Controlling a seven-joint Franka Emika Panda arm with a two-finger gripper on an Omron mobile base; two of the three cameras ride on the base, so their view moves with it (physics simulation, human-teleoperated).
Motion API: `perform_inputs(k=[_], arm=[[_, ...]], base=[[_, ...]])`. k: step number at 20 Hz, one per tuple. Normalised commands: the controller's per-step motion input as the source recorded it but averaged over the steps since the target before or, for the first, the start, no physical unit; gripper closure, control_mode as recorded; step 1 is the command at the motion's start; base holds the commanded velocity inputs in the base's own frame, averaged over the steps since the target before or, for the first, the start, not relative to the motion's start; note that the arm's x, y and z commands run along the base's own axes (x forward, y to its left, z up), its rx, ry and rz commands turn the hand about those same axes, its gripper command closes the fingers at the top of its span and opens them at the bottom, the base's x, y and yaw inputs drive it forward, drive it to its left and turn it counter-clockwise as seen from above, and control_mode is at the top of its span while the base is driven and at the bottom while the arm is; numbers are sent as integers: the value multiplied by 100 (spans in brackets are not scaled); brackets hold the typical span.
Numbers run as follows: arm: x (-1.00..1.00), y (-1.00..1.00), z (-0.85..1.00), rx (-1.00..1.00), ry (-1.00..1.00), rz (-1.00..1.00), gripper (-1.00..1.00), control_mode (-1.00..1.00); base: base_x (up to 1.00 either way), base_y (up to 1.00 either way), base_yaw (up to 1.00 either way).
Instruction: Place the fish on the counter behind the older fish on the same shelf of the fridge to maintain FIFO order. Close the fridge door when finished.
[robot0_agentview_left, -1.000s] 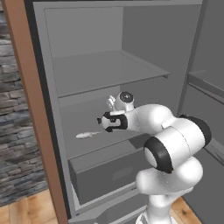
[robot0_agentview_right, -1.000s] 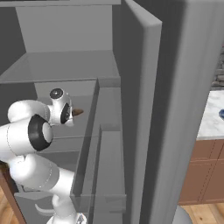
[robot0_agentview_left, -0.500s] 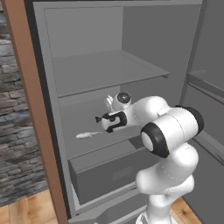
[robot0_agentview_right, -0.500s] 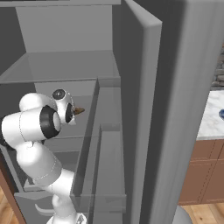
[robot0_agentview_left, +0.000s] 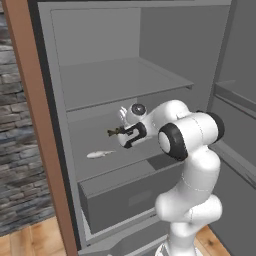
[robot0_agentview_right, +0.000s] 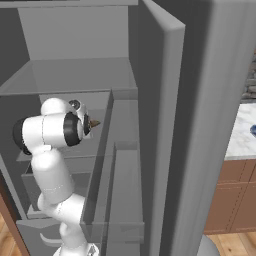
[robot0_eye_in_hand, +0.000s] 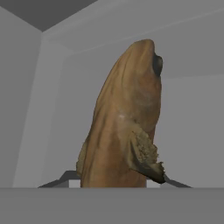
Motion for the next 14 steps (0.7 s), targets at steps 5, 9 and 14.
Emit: perform_inputs(k=[5,9,14], arm=[[44,18,-33,-3,0,0,100,-100],[51,20,-34,-5,2,0,100,-100],[54,18,-24,-3,6,0,100,-100]], base=[[0,0,0],[0,0,0],[0,0,0]])
